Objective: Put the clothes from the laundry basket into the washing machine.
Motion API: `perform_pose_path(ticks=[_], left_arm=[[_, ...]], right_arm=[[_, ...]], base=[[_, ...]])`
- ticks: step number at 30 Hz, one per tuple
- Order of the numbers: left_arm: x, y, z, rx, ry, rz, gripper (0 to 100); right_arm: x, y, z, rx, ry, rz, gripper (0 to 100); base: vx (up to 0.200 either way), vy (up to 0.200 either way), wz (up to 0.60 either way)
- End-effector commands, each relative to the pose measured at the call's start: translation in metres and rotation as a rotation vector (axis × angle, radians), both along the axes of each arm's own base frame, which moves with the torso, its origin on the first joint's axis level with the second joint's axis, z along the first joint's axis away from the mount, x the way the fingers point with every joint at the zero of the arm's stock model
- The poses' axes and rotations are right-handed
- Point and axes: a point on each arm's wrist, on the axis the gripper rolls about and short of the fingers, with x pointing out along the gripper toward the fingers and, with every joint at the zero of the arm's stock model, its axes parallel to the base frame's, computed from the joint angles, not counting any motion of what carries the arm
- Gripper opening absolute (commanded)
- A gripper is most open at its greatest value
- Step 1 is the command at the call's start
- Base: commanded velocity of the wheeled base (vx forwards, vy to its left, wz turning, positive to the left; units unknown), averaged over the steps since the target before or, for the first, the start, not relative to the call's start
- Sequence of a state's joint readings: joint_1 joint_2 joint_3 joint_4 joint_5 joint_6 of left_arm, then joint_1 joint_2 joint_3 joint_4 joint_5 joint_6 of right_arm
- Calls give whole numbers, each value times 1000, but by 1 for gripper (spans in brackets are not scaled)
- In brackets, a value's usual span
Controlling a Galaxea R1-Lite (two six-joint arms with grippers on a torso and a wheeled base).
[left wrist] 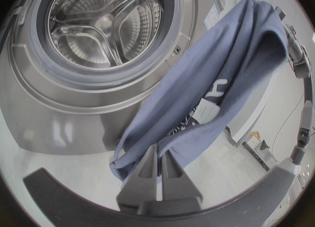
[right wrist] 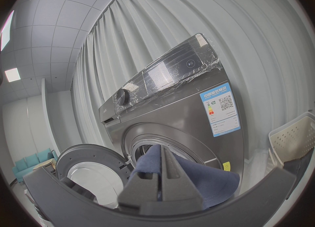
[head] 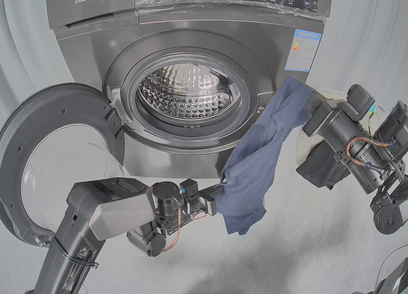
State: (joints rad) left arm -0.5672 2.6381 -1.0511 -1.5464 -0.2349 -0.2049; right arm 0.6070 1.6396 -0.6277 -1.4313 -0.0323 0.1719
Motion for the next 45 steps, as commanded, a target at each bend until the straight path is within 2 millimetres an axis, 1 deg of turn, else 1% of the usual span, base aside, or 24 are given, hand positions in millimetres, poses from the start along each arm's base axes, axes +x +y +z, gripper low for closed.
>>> perform_pose_path(ticks=[1, 2, 3, 4, 5, 7, 8, 13, 15, 17, 18, 19, 20, 21, 23, 25, 26, 27, 30, 31, 32, 38, 39, 45], left_arm=[[-4, 19, 48, -33, -55, 34, 0], [-7, 22, 55, -33, -59, 37, 0], [-12, 29, 68, -34, -72, 49, 0], [-16, 34, 76, -33, -77, 63, 0], [-25, 42, 91, -36, -85, 86, 0], [-32, 48, 102, -40, -91, 100, 0], [-45, 54, 117, -50, -101, 110, 0], [-83, 76, 161, -81, -153, 109, 0], [-94, 85, 175, -98, -181, 115, 0], [-102, 98, 191, -119, -220, 141, 0], [-102, 98, 191, -119, -220, 141, 0], [-110, 108, 206, -145, -261, 158, 0], [-111, 111, 209, -150, -270, 162, 0], [-115, 118, 221, -170, -300, 173, 0], [-117, 127, 233, -183, -336, 204, 0], [-119, 130, 240, -193, -354, 209, 0], [-119, 130, 240, -193, -354, 209, 0], [-121, 132, 247, -205, -376, 212, 0], [-120, 137, 258, -222, -417, 231, 0], [-120, 137, 258, -222, -417, 231, 0], [-120, 138, 261, -226, -427, 232, 0], [-120, 137, 261, -227, -427, 231, 0], [-120, 137, 261, -227, -429, 231, 0], [-119, 138, 262, -227, -431, 235, 0]], right_arm=[[2, -1, -1, -2, 3, -9, 0], [2, -2, -1, -2, 3, -10, 0], [2, -1, -1, -2, 3, -10, 0], [2, -2, -1, -2, 3, -12, 0], [3, -2, -1, -3, 5, -15, 0], [4, -3, -1, -3, 5, -18, 0], [5, -4, -1, -3, 5, -22, 0], [6, -4, -1, -2, 5, -25, 0], [7, -5, -1, -1, 5, -33, 0], [10, -8, -2, -3, 8, -47, 0], [10, -8, -2, -3, 8, -47, 0], [12, -8, -4, -5, 14, -52, 0], [13, -8, -5, -7, 16, -55, 0], [16, -9, -8, -12, 26, -62, 0], [21, -10, -13, -18, 42, -77, 0], [25, -12, -15, -11, 55, -109, 0], [25, -12, -15, -11, 55, -109, 0], [29, -13, -18, -8, 67, -134, 0], [34, -14, -23, -10, 85, -152, 0], [34, -14, -23, -10, 85, -152, 0], [38, -20, -25, -13, 91, -175, 0], [43, -29, -25, -13, 94, -210, 0], [46, -33, -26, -14, 98, -229, 0], [56, -44, -34, -24, 119, -275, 0]], base=[[0, 0, 0], [0, 0, 0], [0, 0, 0], [0, 0, 0], [0, 0, 0], [0, 0, 0], [0, 0, 0], [0, 0, 0], [0, 0, 0], [0, 0, 0], [0, 0, 0], [0, 0, 0], [0, 0, 0], [0, 0, 0], [0, 0, 0], [0, 0, 0], [0, 0, 0], [0, 0, 0], [0, 0, 0], [0, 0, 0], [0, 0, 0], [0, 0, 0], [0, 0, 0], [0, 0, 0]])
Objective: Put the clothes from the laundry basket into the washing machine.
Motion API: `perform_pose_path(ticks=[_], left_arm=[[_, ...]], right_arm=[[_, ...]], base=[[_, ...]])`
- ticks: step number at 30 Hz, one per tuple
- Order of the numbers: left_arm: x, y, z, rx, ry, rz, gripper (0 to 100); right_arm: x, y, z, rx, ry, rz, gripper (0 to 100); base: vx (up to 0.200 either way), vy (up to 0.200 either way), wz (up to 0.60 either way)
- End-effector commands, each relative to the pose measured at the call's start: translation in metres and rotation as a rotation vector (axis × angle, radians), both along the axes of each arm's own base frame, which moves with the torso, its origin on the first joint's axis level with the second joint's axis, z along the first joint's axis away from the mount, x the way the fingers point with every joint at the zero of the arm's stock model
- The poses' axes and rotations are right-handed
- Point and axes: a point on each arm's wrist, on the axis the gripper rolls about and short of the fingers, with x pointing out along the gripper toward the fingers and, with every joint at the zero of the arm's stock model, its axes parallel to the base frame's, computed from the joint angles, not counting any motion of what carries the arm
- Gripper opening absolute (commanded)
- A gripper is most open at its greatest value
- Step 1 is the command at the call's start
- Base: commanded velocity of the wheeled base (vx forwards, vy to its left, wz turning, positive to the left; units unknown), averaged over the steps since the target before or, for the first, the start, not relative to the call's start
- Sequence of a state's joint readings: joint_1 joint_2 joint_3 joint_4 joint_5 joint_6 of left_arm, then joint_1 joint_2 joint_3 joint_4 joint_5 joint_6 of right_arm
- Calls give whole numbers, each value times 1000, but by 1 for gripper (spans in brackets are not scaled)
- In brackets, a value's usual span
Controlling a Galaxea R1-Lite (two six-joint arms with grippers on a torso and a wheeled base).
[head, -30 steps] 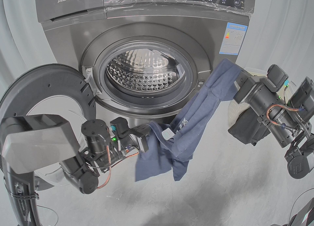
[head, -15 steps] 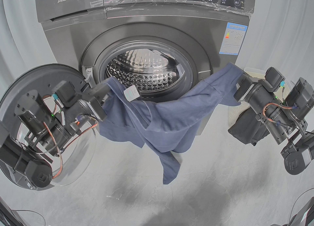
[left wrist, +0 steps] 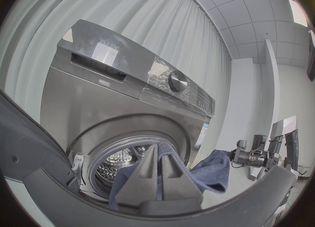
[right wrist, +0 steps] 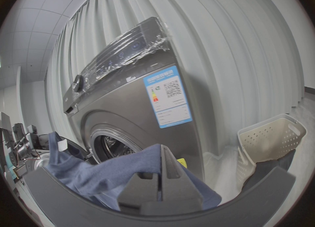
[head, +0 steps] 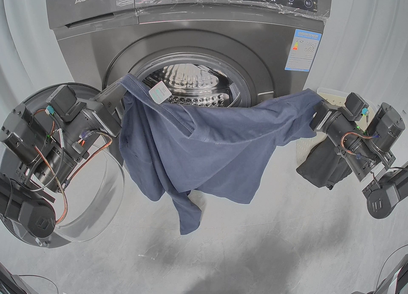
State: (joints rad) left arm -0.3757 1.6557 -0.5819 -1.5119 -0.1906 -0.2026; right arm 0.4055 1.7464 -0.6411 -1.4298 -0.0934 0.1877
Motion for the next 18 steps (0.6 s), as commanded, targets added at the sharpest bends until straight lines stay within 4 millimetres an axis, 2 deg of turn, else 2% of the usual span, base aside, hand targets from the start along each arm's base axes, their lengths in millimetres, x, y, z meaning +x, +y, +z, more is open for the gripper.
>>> perform_pose_path(ticks=[1, 18], left_arm=[[0, 1, 2, -3, -6, 5, 0], [3, 0, -7, 14, 22, 7, 0]], right_arm=[[7, -6, -7, -10, 22, -28, 0], [12, -20, -8, -15, 27, -76, 0]], base=[[0, 0, 0], [0, 0, 0]])
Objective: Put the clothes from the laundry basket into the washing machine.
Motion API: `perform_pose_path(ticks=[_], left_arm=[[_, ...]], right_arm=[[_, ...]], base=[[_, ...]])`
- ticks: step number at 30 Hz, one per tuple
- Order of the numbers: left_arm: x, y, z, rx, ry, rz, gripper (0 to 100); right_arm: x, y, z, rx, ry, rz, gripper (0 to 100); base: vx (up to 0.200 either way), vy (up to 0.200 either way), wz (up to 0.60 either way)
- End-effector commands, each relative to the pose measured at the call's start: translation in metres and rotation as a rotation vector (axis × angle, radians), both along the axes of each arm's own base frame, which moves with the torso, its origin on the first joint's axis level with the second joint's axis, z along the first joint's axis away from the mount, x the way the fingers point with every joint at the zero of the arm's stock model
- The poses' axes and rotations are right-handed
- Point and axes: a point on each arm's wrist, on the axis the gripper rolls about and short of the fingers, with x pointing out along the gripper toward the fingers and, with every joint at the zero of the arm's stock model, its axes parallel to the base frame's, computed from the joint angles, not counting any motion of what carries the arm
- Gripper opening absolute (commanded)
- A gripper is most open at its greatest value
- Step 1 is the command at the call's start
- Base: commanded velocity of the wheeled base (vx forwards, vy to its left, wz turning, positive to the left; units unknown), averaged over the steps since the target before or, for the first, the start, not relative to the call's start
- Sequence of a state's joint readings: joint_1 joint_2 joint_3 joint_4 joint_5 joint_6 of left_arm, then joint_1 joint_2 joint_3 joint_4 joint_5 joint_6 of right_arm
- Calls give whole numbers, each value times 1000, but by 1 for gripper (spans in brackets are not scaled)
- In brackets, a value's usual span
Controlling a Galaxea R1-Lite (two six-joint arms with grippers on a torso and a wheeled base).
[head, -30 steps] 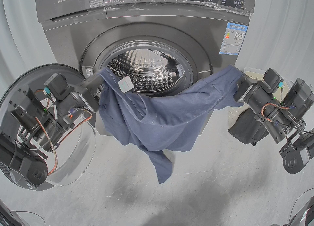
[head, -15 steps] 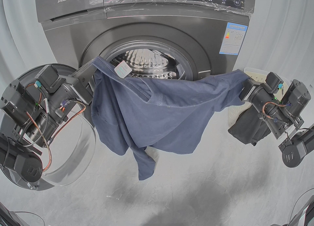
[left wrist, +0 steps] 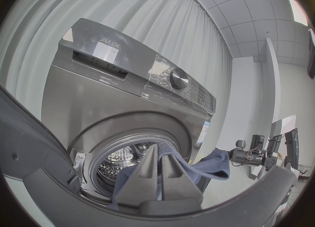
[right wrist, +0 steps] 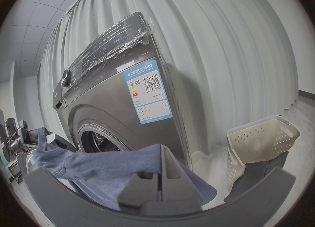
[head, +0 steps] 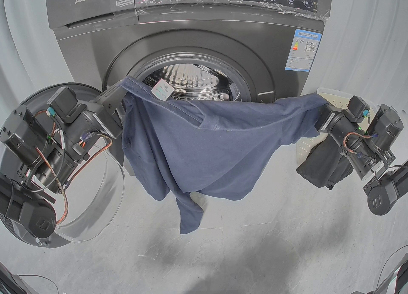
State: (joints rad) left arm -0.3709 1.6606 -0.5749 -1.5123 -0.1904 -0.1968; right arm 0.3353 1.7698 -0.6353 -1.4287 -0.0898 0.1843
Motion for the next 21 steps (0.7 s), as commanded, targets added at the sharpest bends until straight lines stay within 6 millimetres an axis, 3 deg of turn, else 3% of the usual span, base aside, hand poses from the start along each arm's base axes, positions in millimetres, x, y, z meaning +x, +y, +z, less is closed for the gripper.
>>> perform_pose_path(ticks=[1, 21], left_arm=[[3, -1, -5, 8, 19, 0, 0], [12, 7, -20, 30, 70, 38, 0]], right_arm=[[1, -3, 0, 0, -2, -9, 0], [3, -8, 1, 0, -3, -26, 0]], base=[[0, 0, 0], [0, 0, 0]])
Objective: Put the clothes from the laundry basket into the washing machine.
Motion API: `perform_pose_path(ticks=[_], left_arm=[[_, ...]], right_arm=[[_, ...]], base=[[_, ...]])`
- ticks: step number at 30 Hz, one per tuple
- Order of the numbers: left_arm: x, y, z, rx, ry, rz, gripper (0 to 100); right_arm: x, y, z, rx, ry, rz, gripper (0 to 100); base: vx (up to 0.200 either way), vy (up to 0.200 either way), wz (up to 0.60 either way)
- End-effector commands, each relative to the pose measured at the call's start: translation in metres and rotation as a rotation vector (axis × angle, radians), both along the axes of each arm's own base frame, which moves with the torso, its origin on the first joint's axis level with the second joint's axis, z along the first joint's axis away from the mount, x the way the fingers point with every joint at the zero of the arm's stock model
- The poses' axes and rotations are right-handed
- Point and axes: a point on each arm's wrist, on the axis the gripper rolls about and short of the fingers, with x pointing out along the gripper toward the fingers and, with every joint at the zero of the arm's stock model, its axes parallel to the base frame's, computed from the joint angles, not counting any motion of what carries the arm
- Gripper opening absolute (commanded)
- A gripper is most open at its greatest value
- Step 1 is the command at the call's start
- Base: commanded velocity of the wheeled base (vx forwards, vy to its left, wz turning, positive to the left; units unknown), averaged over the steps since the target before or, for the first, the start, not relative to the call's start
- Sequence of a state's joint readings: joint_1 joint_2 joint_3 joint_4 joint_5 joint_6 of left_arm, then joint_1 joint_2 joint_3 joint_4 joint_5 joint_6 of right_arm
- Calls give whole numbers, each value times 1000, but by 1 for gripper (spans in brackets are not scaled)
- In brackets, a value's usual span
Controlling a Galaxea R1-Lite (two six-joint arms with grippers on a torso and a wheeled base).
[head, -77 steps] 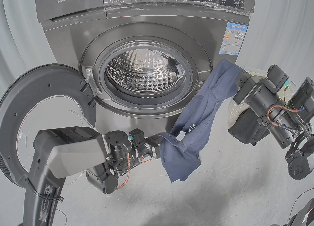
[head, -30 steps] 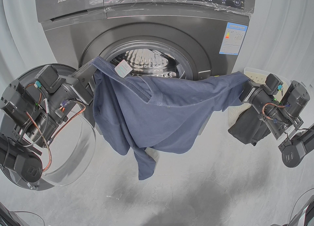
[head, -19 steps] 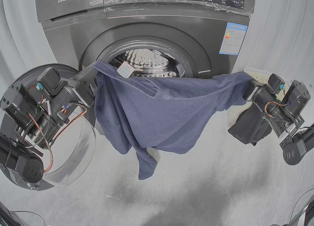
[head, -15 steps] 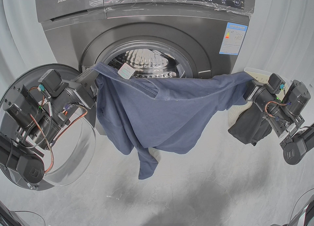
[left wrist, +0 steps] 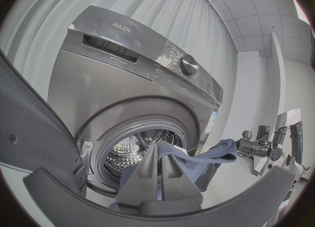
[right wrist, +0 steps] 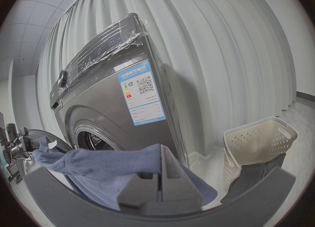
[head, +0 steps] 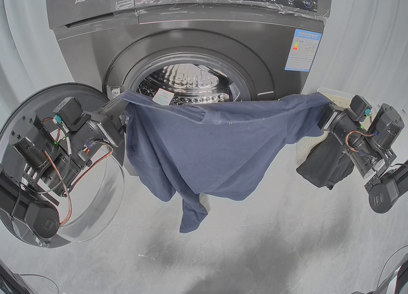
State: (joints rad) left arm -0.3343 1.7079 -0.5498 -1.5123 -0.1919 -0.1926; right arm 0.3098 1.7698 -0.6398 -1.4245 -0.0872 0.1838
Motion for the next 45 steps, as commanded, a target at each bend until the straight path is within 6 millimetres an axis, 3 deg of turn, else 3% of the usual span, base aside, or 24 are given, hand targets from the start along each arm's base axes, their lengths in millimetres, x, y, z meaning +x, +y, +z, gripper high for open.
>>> perform_pose_path(ticks=[1, 17, 23, 27, 34, 35, 40, 45], left_arm=[[1, 0, -1, 1, 5, 1, 0], [1, 0, -2, 2, 8, 1, 0], [-6, -28, -4, -1, 14, -92, 0], [-11, -46, 5, -19, -23, -155, 0], [-9, -50, 25, -59, -100, -155, 0], [-9, -50, 28, -66, -106, -146, 0], [-8, -53, 36, -89, -133, -135, 0], [-10, -55, 37, -94, -135, -143, 0]], right_arm=[[0, -1, 1, 0, -3, -4, 0], [-1, -2, 0, -5, 14, -2, 0], [-11, 20, -11, -12, 46, 73, 0], [-17, 34, -34, -45, 124, 126, 0], [-26, 56, -81, -108, 238, 208, 0], [-28, 59, -87, -116, 253, 220, 100], [-39, 66, -126, -192, 391, 262, 100], [-42, 72, -131, -208, 406, 283, 100]], base=[[0, 0, 0], [0, 0, 0], [0, 0, 0], [0, 0, 0], [0, 0, 0], [0, 0, 0], [0, 0, 0], [0, 0, 0]])
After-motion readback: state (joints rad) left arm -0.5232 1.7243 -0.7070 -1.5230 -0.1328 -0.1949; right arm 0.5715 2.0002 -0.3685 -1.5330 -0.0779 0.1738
